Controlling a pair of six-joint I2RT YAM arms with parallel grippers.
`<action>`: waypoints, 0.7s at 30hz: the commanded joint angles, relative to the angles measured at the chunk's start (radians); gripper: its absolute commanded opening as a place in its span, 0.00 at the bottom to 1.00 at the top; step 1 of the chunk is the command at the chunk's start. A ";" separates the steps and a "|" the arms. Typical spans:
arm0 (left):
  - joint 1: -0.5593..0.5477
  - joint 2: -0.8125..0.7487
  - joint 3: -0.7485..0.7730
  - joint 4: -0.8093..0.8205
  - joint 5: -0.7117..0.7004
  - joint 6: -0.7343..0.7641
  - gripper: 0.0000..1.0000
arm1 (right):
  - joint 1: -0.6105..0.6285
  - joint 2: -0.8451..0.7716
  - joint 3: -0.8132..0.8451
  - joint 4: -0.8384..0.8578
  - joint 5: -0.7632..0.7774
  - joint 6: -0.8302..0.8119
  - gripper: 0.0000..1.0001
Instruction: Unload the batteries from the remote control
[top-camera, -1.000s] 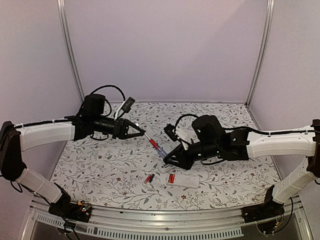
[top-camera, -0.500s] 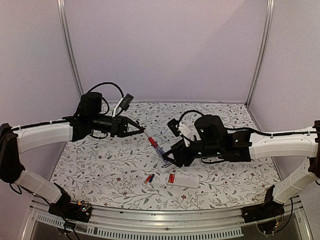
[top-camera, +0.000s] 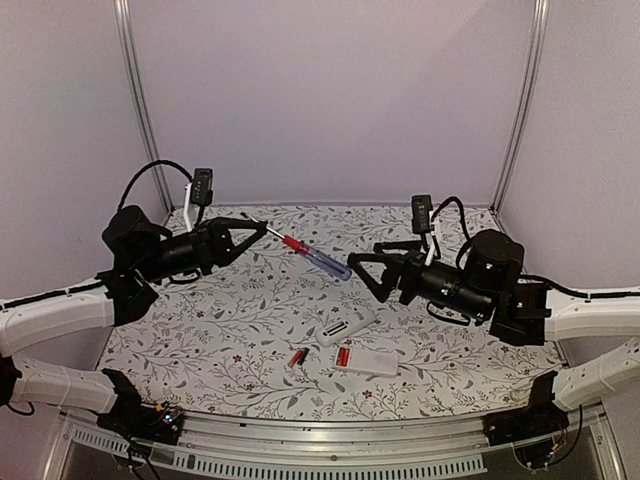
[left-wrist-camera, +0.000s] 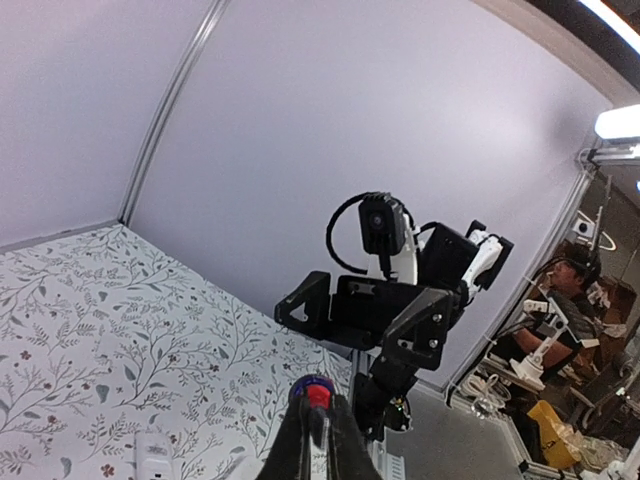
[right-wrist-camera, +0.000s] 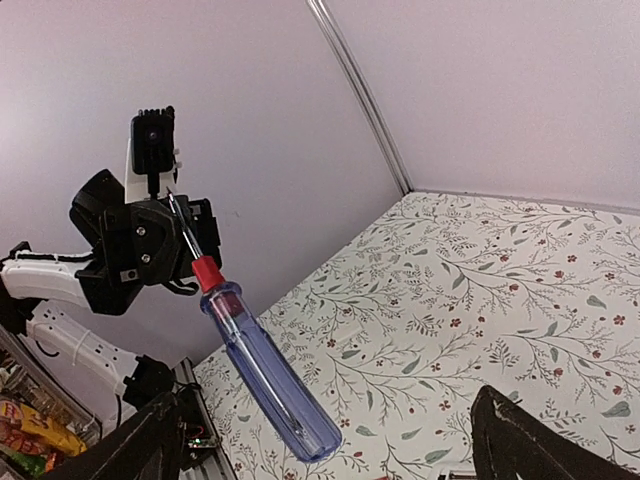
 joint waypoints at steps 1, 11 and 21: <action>-0.066 -0.045 -0.029 0.237 -0.196 -0.096 0.00 | -0.004 0.034 -0.005 0.207 -0.079 0.105 0.99; -0.201 0.006 -0.003 0.337 -0.173 -0.062 0.00 | -0.004 0.143 0.132 0.271 -0.313 0.080 0.87; -0.244 0.022 0.010 0.372 -0.209 -0.026 0.00 | -0.004 0.202 0.170 0.345 -0.446 0.128 0.71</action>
